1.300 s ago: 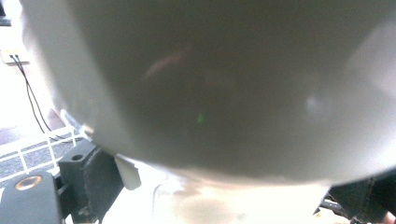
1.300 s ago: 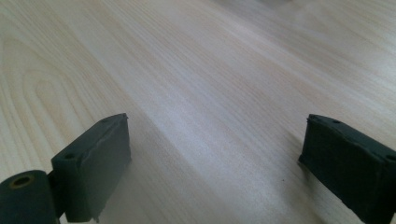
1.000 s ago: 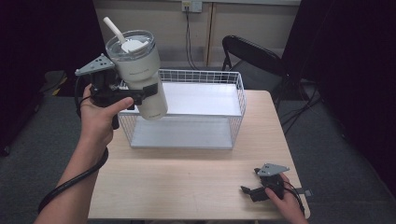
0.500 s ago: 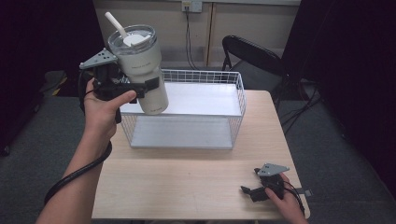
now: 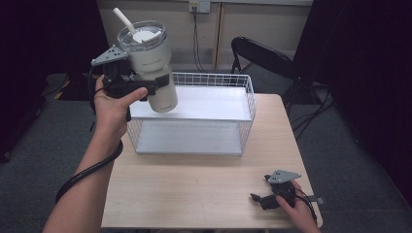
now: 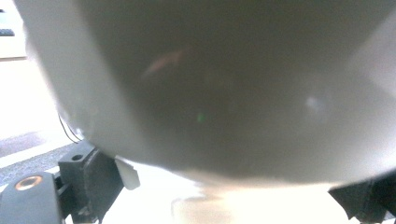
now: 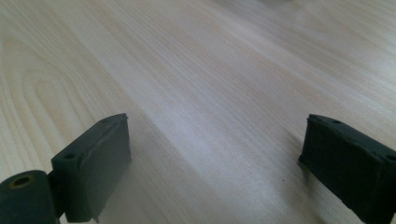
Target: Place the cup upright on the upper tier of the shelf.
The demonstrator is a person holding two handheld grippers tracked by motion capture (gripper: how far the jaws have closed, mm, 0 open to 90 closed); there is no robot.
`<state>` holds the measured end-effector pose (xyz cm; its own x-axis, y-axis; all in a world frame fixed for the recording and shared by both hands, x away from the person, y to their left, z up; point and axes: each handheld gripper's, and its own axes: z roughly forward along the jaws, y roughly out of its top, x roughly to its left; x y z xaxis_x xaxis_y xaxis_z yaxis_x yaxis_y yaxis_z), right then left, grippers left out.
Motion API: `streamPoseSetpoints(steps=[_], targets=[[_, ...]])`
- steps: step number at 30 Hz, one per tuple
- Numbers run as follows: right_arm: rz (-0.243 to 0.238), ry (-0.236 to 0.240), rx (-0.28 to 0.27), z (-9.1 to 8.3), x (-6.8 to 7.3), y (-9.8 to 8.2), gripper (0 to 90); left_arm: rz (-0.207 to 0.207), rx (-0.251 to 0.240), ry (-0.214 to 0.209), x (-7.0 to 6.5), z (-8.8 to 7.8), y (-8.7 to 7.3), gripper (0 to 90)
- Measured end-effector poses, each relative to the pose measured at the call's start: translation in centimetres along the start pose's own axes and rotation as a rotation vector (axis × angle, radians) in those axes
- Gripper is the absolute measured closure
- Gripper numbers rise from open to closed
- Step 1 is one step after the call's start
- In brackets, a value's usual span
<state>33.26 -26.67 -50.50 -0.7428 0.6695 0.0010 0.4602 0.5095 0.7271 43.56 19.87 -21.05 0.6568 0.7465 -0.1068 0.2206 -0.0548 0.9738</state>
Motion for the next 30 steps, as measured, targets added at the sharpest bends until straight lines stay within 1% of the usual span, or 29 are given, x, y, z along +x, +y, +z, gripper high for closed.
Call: streamPoseSetpoints(steps=[5,7,13,16,20,25,27,30], targets=[[0.0,0.0,0.0,0.0,0.0,0.0,7.6,0.004,0.009,0.01,0.2,0.7,0.0,10.0],[0.0,0.0,0.0,0.0,0.0,0.0,7.6,0.007,0.006,0.015,0.3,0.9,-0.1,10.0],[0.0,0.0,0.0,0.0,0.0,0.0,7.6,-0.004,0.009,0.025,0.7,1.7,-0.3,10.0],[0.0,0.001,0.0,0.0,0.0,0.0,7.6,0.006,0.019,0.038,0.8,2.0,-0.1,10.0],[-0.002,0.002,0.0,0.0,0.0,0.0,7.6,0.008,0.021,0.039,0.9,2.4,0.0,10.0],[-0.002,0.003,0.0,0.0,0.0,0.0,7.6,0.0,0.011,0.042,1.1,3.0,0.1,10.0],[-0.003,0.003,0.002,0.0,0.0,0.0,7.6,-0.001,0.008,0.05,1.1,3.2,0.1,10.0],[-0.003,0.004,0.001,0.0,0.0,0.0,7.6,0.003,0.005,0.049,1.2,3.5,0.1,10.0]])
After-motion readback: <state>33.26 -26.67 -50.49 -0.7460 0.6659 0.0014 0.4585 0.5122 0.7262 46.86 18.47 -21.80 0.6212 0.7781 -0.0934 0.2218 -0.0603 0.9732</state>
